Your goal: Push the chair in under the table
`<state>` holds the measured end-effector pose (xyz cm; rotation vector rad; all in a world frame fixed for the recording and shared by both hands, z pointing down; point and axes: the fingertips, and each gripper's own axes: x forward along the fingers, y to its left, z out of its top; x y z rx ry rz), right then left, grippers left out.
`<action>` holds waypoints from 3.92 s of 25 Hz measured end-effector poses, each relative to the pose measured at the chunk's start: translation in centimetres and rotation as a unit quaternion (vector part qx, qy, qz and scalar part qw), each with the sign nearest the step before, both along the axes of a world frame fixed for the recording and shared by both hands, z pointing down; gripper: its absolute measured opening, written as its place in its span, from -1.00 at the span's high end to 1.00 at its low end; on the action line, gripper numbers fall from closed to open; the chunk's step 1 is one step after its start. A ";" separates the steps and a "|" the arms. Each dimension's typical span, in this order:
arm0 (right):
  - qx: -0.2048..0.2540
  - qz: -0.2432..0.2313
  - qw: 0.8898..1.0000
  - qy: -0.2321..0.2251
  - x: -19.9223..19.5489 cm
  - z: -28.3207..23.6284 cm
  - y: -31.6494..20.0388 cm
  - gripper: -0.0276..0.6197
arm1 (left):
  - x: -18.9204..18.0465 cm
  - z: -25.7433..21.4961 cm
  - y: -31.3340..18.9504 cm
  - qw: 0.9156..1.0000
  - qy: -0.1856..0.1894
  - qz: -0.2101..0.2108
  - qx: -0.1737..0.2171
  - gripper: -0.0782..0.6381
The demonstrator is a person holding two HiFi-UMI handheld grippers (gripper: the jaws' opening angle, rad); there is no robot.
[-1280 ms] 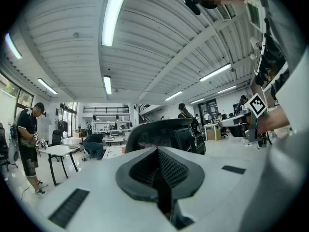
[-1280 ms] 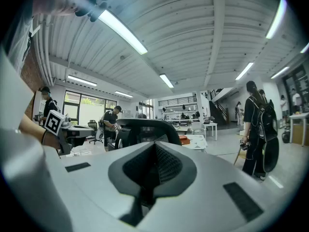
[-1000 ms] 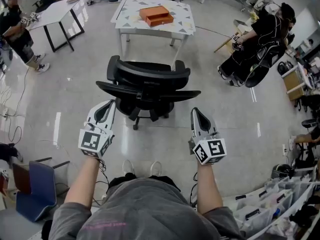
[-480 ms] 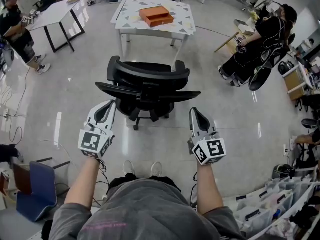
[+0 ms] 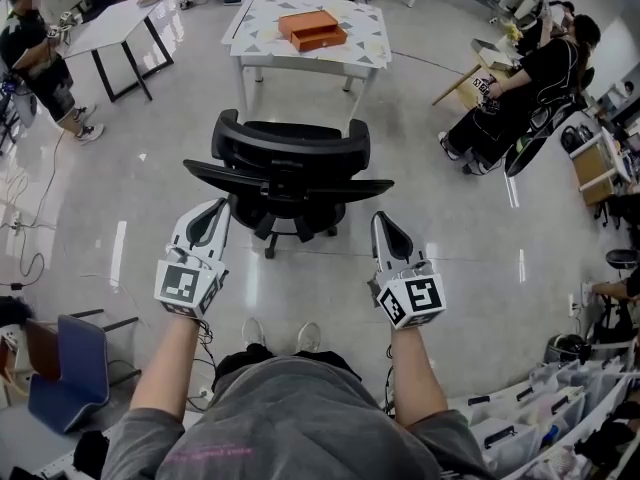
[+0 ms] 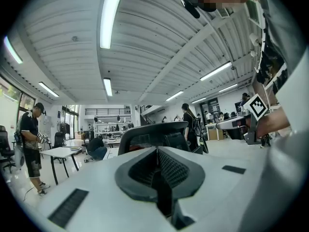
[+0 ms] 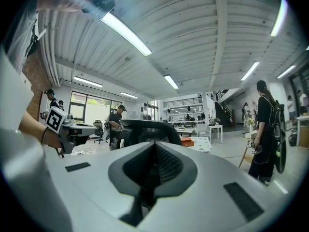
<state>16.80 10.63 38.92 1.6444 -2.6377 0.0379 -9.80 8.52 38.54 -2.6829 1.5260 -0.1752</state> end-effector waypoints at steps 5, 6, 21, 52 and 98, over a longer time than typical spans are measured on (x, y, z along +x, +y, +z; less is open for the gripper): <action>0.000 0.010 1.000 0.000 0.3 -0.2 0.5 0.92 | -0.1 0.1 0.6 1.000 0.006 0.003 0.004 0.70; -0.001 0.011 1.000 0.000 0.3 -0.2 0.5 0.88 | -0.2 0.1 0.7 1.000 0.006 0.002 0.003 0.68; -0.006 0.003 1.000 -0.008 -0.3 -0.3 0.2 0.61 | -1.2 0.6 0.4 1.000 -0.004 0.007 -0.015 0.26; -0.051 -0.115 0.915 0.382 -1.6 9.3 -7.7 0.07 | -2.2 10.0 -9.2 0.919 -0.388 0.062 -0.016 -0.03; -0.101 -0.057 0.846 0.520 -1.7 14.1 -29.3 0.20 | -2.2 13.1 -31.4 0.856 -0.494 0.148 0.034 0.15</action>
